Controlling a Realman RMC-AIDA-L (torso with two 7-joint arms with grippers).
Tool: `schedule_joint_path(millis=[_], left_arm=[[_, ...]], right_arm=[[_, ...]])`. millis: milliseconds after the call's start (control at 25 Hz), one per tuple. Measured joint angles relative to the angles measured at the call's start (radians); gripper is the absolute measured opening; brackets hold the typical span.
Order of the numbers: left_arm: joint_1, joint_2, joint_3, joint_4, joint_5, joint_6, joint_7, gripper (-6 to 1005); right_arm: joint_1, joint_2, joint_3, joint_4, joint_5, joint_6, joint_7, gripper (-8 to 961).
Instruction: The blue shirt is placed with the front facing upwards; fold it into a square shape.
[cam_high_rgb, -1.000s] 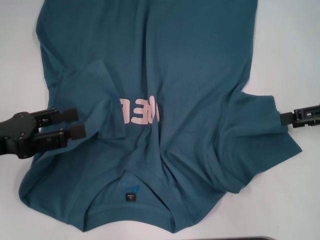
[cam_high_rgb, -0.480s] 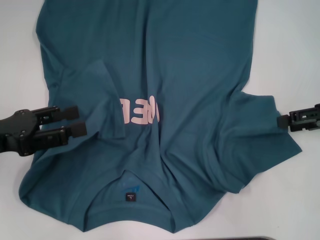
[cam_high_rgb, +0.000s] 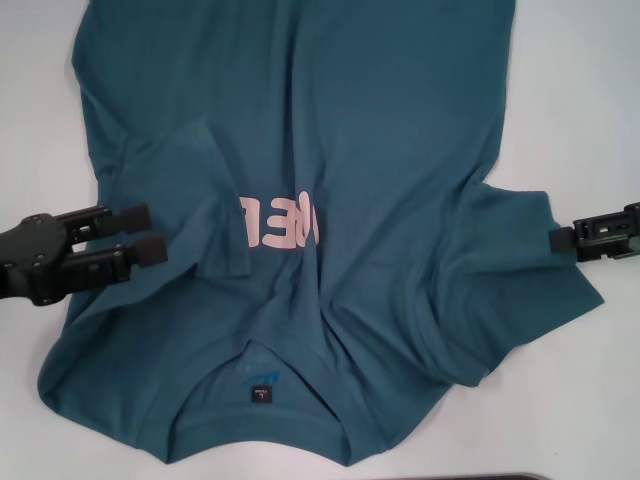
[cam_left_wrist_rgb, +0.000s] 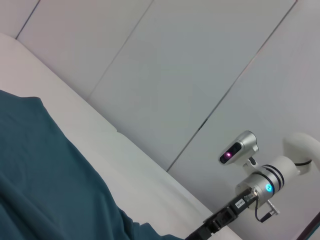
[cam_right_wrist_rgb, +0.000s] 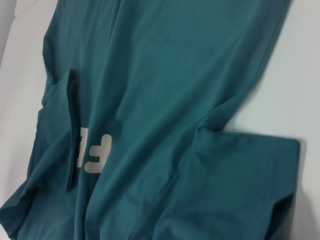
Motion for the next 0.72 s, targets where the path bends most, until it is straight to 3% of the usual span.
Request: schedule_joint_path(millis=[240,720], left_arm=[[-0.001,-0.001,0.000,0.000,-0.001,-0.008,0.000,736],[0.007,-0.007,0.000,-0.002,-0.002,-0.018,0.000,735]], right_arm=[[-0.008,-0.010,0.010,0.005,0.000,0.006,0.043,657],[0.004,-0.003,0.042,0.011,0.003,0.014,0.174,653]])
